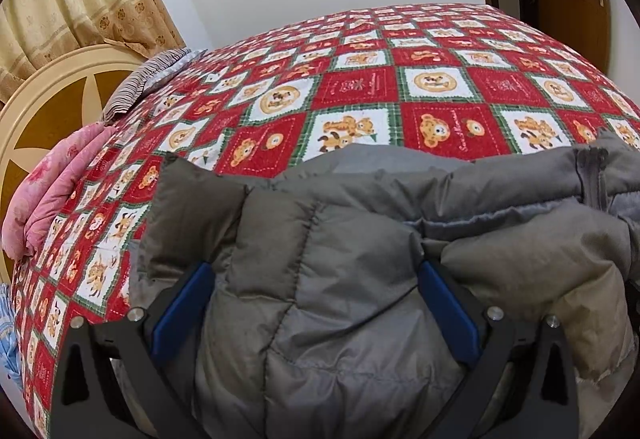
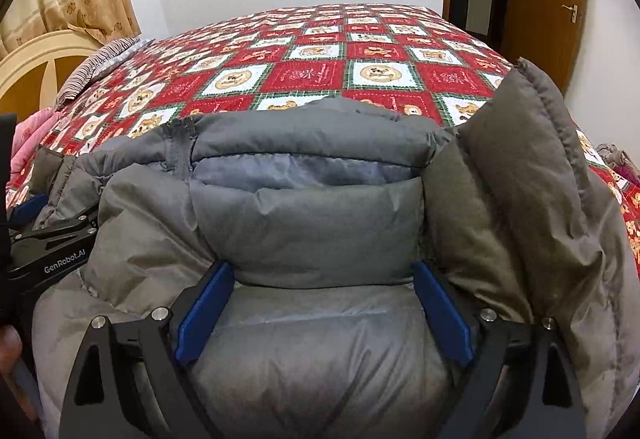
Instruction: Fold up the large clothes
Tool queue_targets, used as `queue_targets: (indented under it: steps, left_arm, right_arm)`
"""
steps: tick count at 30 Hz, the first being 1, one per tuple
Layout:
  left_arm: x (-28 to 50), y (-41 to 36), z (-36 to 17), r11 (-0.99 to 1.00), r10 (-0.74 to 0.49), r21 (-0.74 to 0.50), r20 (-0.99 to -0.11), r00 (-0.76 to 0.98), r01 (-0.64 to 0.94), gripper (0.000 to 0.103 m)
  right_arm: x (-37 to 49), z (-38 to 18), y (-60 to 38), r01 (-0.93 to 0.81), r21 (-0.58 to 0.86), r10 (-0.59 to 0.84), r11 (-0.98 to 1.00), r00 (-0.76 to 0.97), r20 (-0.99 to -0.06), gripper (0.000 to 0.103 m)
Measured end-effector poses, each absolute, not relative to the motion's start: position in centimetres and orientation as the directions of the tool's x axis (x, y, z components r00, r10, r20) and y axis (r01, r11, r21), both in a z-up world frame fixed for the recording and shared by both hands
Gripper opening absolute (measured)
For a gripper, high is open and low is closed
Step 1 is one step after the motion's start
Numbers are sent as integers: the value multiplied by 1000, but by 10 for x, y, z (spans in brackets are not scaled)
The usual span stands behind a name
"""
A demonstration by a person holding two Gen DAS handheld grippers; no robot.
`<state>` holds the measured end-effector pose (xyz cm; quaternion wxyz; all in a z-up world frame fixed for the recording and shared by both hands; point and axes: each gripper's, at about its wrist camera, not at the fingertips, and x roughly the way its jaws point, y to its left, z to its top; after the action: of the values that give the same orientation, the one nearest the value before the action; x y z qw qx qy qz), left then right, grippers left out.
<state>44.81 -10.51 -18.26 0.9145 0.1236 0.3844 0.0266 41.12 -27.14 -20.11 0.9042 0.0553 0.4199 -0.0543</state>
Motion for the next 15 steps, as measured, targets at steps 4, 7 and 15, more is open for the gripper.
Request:
queue_targets:
  steps: [4, 7, 15]
  left_arm:
    - [448, -105, -183, 968, 144, 247, -697, 703, 47, 103]
    - [448, -105, -182, 968, 144, 247, -697, 703, 47, 103]
    - [448, -106, -182, 968, 145, 248, -697, 703, 47, 103]
  right_arm:
    - [412, -202, -270, 145, 43, -60, 988, 635, -771, 94]
    - [413, -203, -269, 146, 33, -67, 989, 629, -774, 94]
    - [416, -205, -265, 149, 3, -90, 989, 615, -783, 95]
